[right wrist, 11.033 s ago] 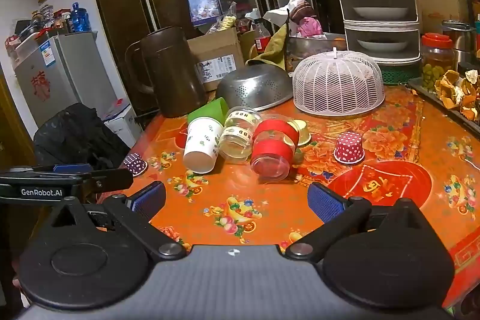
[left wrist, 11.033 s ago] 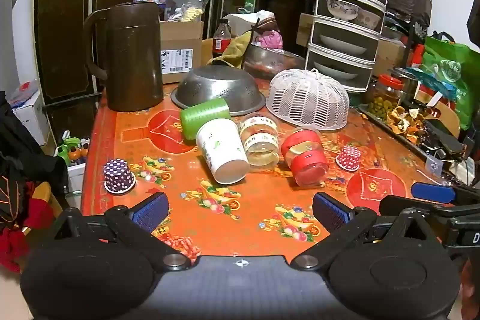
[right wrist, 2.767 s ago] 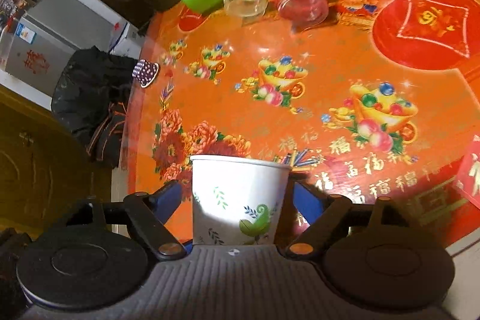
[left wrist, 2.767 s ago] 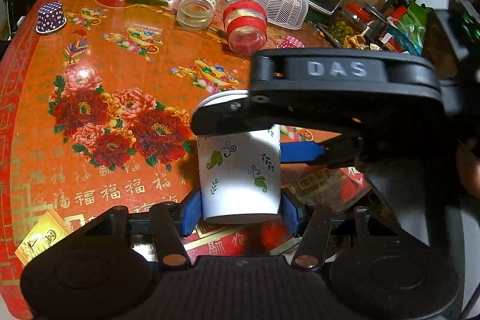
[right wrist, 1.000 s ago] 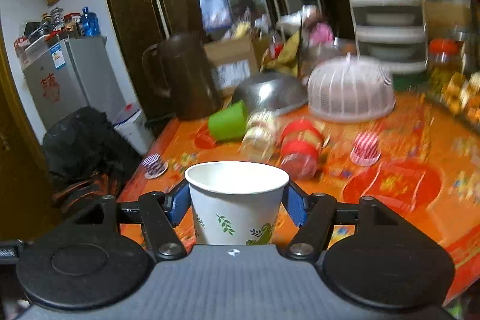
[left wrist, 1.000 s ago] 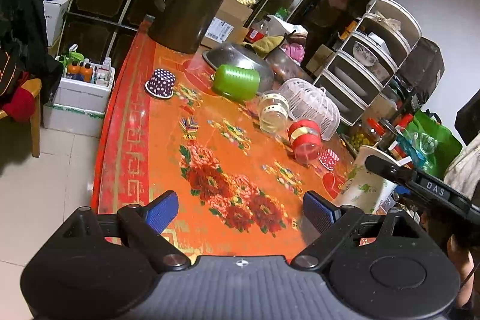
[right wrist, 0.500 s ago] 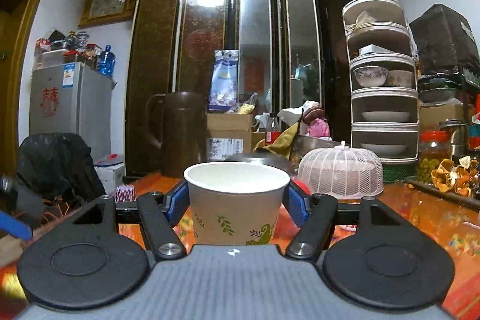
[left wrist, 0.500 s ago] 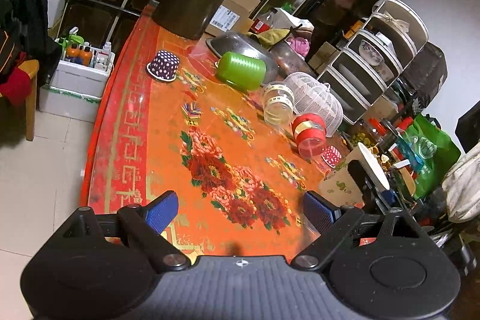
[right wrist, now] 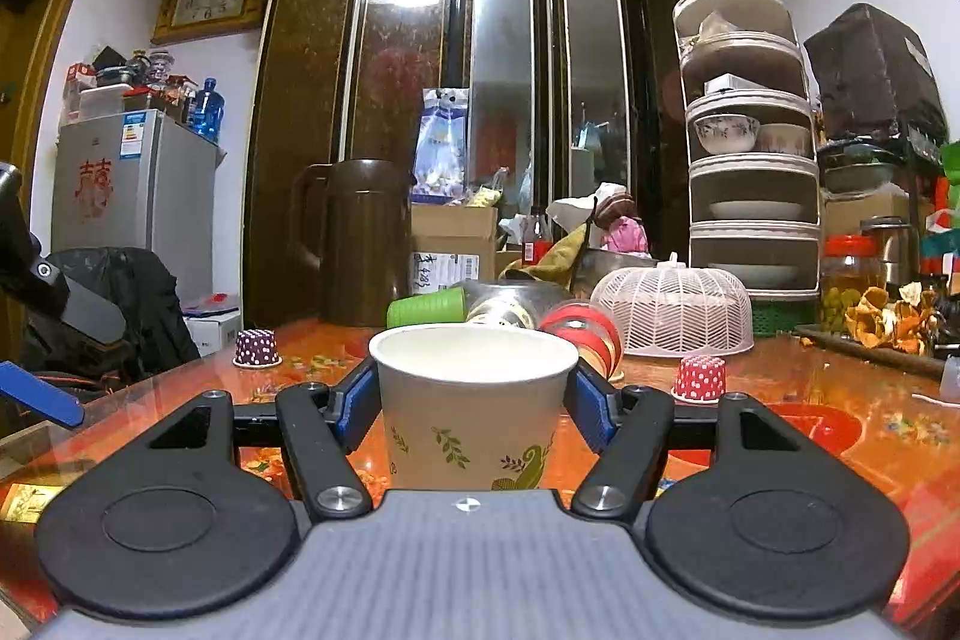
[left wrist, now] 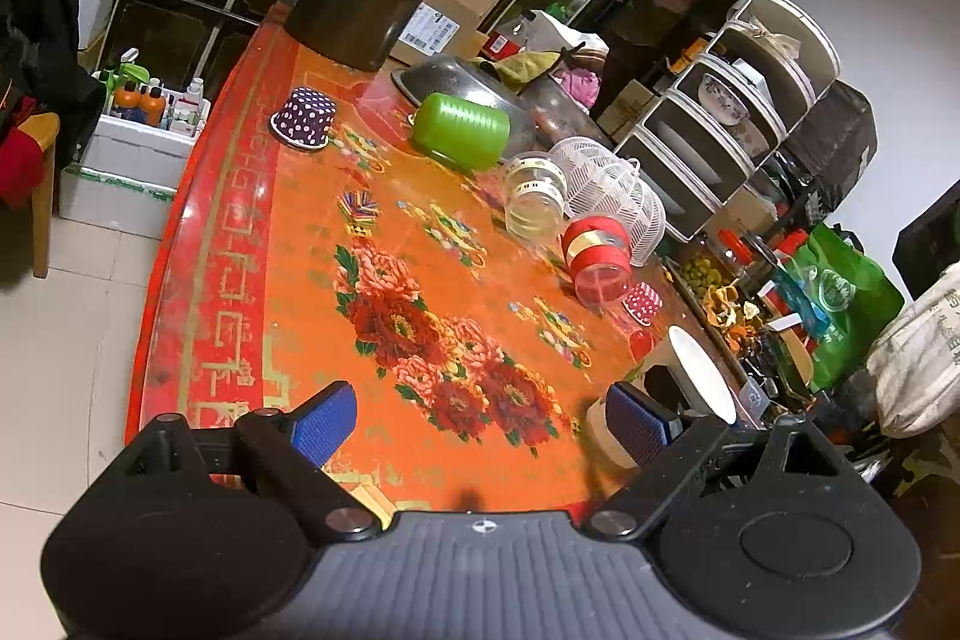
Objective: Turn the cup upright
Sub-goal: 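Lower the upright white cup onto the tablecloth and open the right gripper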
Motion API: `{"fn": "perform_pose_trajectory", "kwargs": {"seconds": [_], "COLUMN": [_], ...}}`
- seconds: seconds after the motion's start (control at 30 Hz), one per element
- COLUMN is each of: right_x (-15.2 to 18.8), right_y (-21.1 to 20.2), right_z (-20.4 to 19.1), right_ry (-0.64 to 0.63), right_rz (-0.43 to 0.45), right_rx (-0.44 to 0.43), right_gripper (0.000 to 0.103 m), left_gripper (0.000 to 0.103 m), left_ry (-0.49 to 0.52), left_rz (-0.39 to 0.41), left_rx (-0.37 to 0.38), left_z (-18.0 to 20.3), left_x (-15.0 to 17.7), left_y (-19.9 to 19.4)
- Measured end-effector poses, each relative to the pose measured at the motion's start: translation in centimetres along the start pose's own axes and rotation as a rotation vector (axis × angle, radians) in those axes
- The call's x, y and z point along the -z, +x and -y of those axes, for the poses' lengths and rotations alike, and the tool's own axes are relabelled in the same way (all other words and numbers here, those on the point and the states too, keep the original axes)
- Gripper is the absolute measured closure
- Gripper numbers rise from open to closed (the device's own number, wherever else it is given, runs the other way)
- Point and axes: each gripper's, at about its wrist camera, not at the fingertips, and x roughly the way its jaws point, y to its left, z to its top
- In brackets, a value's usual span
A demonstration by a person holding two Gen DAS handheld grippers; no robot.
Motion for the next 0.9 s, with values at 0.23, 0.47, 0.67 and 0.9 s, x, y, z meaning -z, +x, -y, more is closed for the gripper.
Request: {"fn": "perform_pose_trajectory", "kwargs": {"seconds": [0.23, 0.47, 0.67, 0.9], "right_x": [-0.1, 0.0, -1.1, -5.9], "right_y": [0.4, 0.4, -2.0, -5.1], "right_z": [-0.1, 0.2, 2.6, 5.1], "right_ry": [0.005, 0.029, 0.168, 0.169], "right_rz": [-0.063, -0.123, -0.249, -0.396], "right_rx": [0.001, -0.018, 0.031, 0.008], "right_gripper": [0.034, 0.001, 0.001, 0.001], "left_gripper": [0.011, 0.011, 0.001, 0.001], "left_ry": [0.005, 0.051, 0.276, 0.561], "left_rz": [-0.009, -0.011, 0.099, 0.159], "left_rx": [-0.006, -0.027, -0.117, -0.183], "left_z": [0.1, 0.7, 3.6, 9.1], "left_x": [0.4, 0.7, 1.3, 1.4], "left_y": [0.3, 0.7, 0.4, -1.5]}}
